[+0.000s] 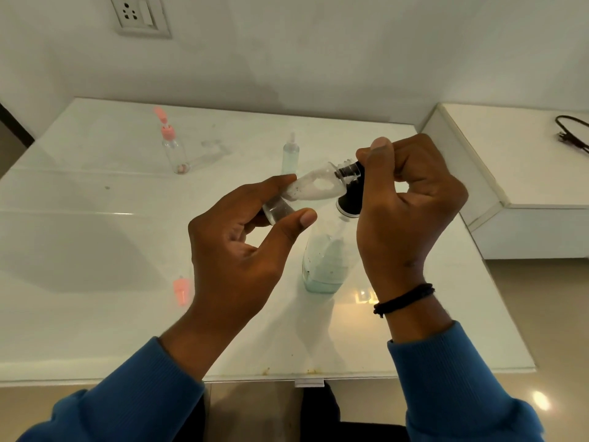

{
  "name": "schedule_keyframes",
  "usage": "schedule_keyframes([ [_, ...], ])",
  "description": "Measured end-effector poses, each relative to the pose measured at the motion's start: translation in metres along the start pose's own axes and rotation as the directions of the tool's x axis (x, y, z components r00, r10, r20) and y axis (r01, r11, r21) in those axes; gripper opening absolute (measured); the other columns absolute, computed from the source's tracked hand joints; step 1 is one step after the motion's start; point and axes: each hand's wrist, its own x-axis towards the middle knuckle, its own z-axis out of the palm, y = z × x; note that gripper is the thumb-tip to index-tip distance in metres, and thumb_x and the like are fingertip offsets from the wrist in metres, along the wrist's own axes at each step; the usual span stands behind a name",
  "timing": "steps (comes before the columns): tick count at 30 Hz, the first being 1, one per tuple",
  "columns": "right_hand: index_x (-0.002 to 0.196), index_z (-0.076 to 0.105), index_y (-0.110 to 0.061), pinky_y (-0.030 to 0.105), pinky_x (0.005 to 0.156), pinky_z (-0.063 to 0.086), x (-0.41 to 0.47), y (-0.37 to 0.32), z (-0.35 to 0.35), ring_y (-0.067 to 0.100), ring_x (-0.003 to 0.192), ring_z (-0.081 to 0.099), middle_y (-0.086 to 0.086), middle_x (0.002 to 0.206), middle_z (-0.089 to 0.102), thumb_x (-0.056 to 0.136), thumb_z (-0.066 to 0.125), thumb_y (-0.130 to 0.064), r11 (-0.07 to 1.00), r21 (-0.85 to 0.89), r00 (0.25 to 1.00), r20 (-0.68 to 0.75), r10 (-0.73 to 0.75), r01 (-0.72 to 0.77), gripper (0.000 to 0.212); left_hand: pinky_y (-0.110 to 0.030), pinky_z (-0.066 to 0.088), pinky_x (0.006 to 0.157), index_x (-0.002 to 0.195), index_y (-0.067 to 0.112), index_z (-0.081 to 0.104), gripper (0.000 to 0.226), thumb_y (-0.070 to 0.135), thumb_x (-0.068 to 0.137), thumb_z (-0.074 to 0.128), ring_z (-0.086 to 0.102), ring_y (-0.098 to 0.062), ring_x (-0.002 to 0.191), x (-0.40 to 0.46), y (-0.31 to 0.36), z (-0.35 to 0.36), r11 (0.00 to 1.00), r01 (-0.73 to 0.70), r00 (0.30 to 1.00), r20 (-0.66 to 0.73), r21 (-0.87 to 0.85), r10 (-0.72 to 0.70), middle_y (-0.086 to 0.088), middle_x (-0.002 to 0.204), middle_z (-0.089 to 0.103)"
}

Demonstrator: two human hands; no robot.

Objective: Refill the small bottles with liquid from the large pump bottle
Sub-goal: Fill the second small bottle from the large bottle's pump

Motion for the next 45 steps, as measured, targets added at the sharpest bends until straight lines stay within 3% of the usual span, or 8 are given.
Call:
schedule_keyframes([
  [7,0.063,0.06,0.006,0.035,0.06,0.046,-0.0009,0.0028,-0.0006,0.027,0.061,0.054,0.015,0.062,0.058,0.095,0.062,-0.003,1.0,-0.001,1.0,-0.003,0.006,-0.006,0.033,-0.013,0.055,0.087,0.122,0.011,0.069,0.04,0.025,0.086,0.078,0.069,-0.002,0.108,-0.0013,-0.002,-0.0003,1.0,0.004,1.0,-0.005,-0.013,-0.004,0.01,0.117,0.069],
  [12,0.065,0.06,0.009,0.024,0.061,0.045,-0.0033,0.0038,0.0009,0.02,0.061,0.053,0.016,0.063,0.058,0.096,0.063,-0.002,1.0,0.003,1.0,0.006,0.007,-0.007,0.033,-0.014,0.055,0.087,0.121,0.01,0.07,0.038,0.025,0.087,0.079,0.069,-0.004,0.105,-0.0008,-0.0013,-0.0006,1.0,0.008,1.0,-0.001,-0.013,-0.008,0.01,0.115,0.07],
  [30,0.064,0.062,0.007,0.027,0.06,0.043,0.0006,0.0017,0.0,0.025,0.061,0.053,0.013,0.062,0.058,0.095,0.063,-0.002,1.0,0.0,1.0,0.009,0.009,-0.009,0.032,-0.015,0.056,0.088,0.12,0.016,0.067,0.039,0.024,0.085,0.081,0.07,-0.004,0.106,-0.0021,-0.0001,0.0008,0.996,0.053,0.998,-0.022,-0.069,-0.054,0.012,0.114,0.069],
  [37,0.065,0.062,0.007,0.019,0.061,0.042,-0.0035,0.0014,0.0022,0.023,0.061,0.053,0.015,0.063,0.059,0.096,0.062,-0.003,0.999,0.027,0.999,0.023,0.029,-0.03,0.033,-0.014,0.055,0.085,0.121,0.018,0.068,0.04,0.032,0.084,0.079,0.07,-0.003,0.102,-0.0016,-0.0005,-0.0006,0.997,0.075,0.997,-0.015,-0.034,-0.076,0.013,0.113,0.07],
  [45,0.065,0.061,0.006,0.025,0.06,0.044,0.0003,-0.0034,-0.0007,0.024,0.061,0.053,0.015,0.063,0.058,0.095,0.064,-0.004,1.0,0.025,0.999,0.053,0.007,-0.009,0.031,-0.018,0.057,0.086,0.121,0.013,0.069,0.044,0.025,0.081,0.085,0.071,-0.012,0.103,0.0004,-0.0007,-0.0039,0.997,0.066,0.998,0.026,-0.039,-0.065,0.005,0.114,0.072],
])
